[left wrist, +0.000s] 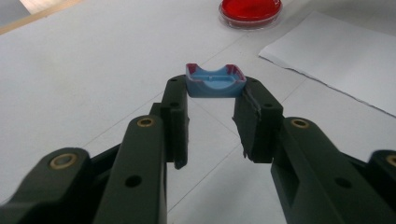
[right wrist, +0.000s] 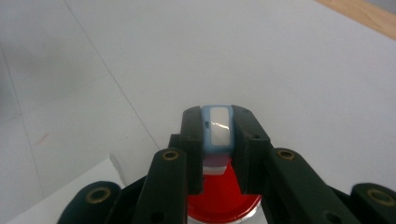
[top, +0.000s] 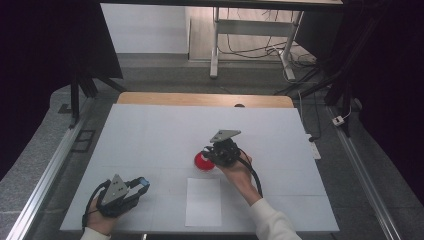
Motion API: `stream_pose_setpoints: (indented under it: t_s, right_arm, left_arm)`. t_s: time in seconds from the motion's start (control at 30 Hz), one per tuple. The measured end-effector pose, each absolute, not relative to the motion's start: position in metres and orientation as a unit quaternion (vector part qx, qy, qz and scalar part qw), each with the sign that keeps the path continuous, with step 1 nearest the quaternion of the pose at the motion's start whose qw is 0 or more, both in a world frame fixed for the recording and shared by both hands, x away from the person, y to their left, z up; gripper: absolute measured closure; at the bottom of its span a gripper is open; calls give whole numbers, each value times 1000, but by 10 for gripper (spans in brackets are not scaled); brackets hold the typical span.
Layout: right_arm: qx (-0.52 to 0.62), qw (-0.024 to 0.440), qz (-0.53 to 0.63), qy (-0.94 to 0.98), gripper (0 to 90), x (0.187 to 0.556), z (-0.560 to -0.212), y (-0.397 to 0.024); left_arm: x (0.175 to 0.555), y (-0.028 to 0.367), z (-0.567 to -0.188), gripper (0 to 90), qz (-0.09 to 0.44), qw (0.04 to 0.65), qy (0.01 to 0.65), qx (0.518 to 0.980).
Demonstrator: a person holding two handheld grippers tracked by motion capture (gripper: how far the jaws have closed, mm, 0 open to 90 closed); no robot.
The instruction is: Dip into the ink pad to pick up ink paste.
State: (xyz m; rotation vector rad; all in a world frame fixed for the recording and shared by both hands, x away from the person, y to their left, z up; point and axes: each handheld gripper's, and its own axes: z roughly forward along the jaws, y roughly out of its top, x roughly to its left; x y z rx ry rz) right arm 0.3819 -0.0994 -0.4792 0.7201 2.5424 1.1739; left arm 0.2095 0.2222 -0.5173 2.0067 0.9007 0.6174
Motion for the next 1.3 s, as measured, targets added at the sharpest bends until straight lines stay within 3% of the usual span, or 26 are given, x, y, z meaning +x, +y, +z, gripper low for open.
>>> stream_pose_setpoints:
  t_s: [1.3]
  right_arm:
    - [242,137,363,889,755,383,-490,-94]
  left_arm:
    - [209,222,-518,657,244,417,360,798]
